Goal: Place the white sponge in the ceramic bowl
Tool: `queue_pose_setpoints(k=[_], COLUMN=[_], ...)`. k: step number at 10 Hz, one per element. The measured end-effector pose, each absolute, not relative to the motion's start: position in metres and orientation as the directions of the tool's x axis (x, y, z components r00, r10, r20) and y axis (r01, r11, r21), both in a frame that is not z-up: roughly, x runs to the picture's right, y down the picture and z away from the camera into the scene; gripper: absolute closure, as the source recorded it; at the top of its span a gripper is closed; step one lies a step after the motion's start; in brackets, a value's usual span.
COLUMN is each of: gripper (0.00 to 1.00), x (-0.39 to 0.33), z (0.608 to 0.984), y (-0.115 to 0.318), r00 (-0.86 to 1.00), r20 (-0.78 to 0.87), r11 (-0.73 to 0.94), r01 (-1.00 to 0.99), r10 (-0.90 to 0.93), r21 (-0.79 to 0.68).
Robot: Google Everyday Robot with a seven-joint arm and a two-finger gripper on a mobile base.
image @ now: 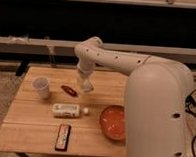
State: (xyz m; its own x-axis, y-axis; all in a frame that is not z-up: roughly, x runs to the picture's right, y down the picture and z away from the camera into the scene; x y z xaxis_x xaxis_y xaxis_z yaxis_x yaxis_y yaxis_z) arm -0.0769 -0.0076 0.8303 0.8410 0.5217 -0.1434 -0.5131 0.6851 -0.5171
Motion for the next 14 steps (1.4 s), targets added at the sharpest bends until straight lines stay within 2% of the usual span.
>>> queue_pose_setpoints(k=[6,10,14], gripper=[1.0,1.0,1.0], x=[-0.091,-0.056,-0.004], z=[0.795,0.761,0.711], y=[-0.015,0.0,0.05], r00=[0.909,0.905,0.854], r20=[0.007,-0.031,-0.136], r11=[0.77,0.764,0.697], r01=[-0.35,-0.377,-0.492], r10=[0.417,0.425,0.502], r21=[-0.534,-0.524,-0.522])
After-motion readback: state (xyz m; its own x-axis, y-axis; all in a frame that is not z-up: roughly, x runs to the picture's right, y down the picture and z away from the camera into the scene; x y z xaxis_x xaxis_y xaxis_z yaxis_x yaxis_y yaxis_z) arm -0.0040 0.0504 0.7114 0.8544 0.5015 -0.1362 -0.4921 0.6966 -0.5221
